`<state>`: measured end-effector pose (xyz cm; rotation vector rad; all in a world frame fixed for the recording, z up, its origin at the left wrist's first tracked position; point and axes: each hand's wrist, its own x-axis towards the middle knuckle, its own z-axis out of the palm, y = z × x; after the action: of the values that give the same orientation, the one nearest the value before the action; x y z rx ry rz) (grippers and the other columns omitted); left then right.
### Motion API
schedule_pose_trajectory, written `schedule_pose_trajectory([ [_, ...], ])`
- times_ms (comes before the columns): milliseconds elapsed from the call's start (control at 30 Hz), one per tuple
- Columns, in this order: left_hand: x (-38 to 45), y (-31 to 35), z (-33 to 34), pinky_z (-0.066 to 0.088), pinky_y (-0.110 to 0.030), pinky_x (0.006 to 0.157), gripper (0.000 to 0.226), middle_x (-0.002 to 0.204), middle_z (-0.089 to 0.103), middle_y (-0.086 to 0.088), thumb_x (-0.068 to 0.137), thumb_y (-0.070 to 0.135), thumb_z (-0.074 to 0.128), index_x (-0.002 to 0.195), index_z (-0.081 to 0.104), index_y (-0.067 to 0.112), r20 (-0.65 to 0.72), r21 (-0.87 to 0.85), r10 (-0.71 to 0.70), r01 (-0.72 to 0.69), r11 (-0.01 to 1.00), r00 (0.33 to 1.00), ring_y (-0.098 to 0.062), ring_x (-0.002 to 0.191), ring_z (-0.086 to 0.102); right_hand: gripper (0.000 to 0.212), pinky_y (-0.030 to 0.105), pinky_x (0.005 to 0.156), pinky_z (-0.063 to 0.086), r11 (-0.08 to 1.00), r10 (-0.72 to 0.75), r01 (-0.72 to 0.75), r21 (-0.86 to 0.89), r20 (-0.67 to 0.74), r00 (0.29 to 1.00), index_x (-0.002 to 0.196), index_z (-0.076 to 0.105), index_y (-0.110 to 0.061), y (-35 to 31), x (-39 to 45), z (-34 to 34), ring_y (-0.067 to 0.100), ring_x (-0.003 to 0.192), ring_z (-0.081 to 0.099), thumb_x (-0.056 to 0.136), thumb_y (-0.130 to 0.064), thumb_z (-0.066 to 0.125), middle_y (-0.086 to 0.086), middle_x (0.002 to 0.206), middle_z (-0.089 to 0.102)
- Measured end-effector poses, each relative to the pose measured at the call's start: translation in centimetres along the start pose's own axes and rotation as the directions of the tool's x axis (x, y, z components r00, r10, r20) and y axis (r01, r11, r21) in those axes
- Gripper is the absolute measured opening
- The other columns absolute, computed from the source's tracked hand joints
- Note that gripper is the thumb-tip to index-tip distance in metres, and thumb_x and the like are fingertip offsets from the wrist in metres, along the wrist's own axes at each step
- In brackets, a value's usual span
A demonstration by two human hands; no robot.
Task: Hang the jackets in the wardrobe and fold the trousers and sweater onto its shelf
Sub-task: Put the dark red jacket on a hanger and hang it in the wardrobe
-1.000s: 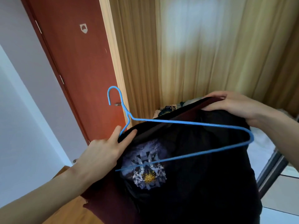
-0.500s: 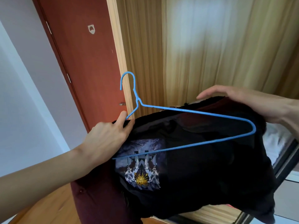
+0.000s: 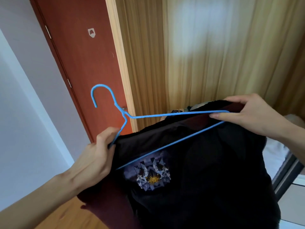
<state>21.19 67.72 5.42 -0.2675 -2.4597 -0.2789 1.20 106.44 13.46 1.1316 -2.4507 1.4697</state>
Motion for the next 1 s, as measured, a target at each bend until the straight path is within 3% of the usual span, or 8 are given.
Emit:
schedule_pose_trajectory([
  [133,-0.5,0.8,1.0,0.051,-0.045,0.056,0.052,0.076,0.057,0.006,0.096,0.031,0.032,0.142,0.027,0.052,0.113,-0.165,-0.066,0.084,0.983,0.991,-0.017,0.056,0.056,0.035,0.02,0.072,0.056,0.997,0.056,-0.058,-0.054,-0.048,0.997,0.095,0.08,-0.041,0.7,0.1,0.9,0.002,0.082,0.075,0.067,-0.062,0.082,-0.013,0.086,0.08],
  [267,-0.6,1.6,1.9,0.043,-0.034,0.053,0.016,0.063,0.047,0.007,0.105,0.041,0.039,0.099,0.053,0.035,0.028,-0.256,-0.027,0.034,0.966,0.999,-0.013,0.05,0.047,0.028,0.009,0.072,0.049,0.993,0.026,-0.035,-0.116,-0.078,0.997,0.093,0.076,-0.055,1.5,0.0,1.8,-0.009,0.085,0.07,0.068,-0.069,0.078,-0.026,0.09,0.076],
  [333,-0.6,1.5,2.5,0.039,-0.035,0.051,0.054,0.057,0.043,0.002,0.107,0.061,0.03,0.073,0.049,0.023,-0.001,-0.292,-0.139,0.133,0.947,0.99,-0.01,0.047,0.041,0.026,0.011,0.072,0.049,0.99,0.002,-0.011,-0.141,-0.067,0.998,0.092,0.075,-0.057,1.9,0.0,1.9,-0.008,0.085,0.07,0.069,-0.069,0.078,-0.026,0.09,0.075],
  [400,-0.4,1.4,2.6,0.034,-0.031,0.047,0.063,0.051,0.036,0.003,0.106,0.065,0.027,0.065,0.041,0.019,-0.015,-0.304,-0.229,0.214,0.928,0.973,-0.007,0.044,0.034,0.038,0.023,0.076,0.053,0.99,0.026,-0.024,-0.142,0.012,1.0,0.099,0.076,-0.05,2.1,0.1,1.4,-0.003,0.086,0.072,0.068,-0.072,0.082,-0.02,0.092,0.076],
  [567,0.8,0.6,1.0,0.032,-0.026,0.047,0.054,0.052,0.029,0.013,0.111,0.054,0.023,0.065,0.035,0.027,-0.044,0.046,-0.003,0.005,0.999,0.999,-0.016,0.049,0.042,0.066,0.026,0.083,0.052,0.985,0.173,-0.166,-0.049,0.349,0.921,0.118,0.07,-0.043,2.6,0.3,-0.2,0.009,0.097,0.073,0.061,-0.073,0.085,-0.011,0.108,0.073],
  [767,1.4,-0.3,1.4,0.039,-0.031,0.036,0.067,0.052,0.049,0.001,0.111,0.05,0.02,0.064,0.051,0.015,-0.082,0.423,0.06,-0.02,0.906,0.995,-0.033,0.038,0.054,0.069,0.011,0.07,0.052,0.97,0.232,-0.173,-0.173,0.424,0.876,0.121,0.062,-0.052,2.8,0.4,1.1,-0.001,0.091,0.071,0.06,-0.062,0.094,-0.019,0.102,0.073],
  [867,1.7,-0.8,1.2,0.039,-0.033,0.034,0.059,0.053,0.048,-0.003,0.109,0.047,0.029,0.066,0.051,0.014,-0.051,0.508,0.058,-0.025,0.861,0.997,-0.037,0.036,0.051,0.051,0.016,0.071,0.049,0.944,0.238,-0.166,-0.284,0.242,0.941,0.109,0.064,-0.043,3.1,0.6,2.8,0.003,0.085,0.07,0.068,-0.052,0.094,-0.02,0.087,0.072],
  [1000,3.6,-0.5,0.7,0.039,-0.033,0.037,0.049,0.052,0.048,-0.006,0.104,0.046,0.036,0.069,0.049,0.014,-0.08,0.562,-0.027,0.068,0.824,0.996,-0.038,0.036,0.053,0.032,0.04,0.081,0.05,0.782,0.032,-0.099,-0.615,-0.119,0.992,0.11,0.062,-0.028,1.2,-0.1,6.7,0.035,0.098,0.065,0.09,-0.05,0.073,0.002,0.091,0.071],
])
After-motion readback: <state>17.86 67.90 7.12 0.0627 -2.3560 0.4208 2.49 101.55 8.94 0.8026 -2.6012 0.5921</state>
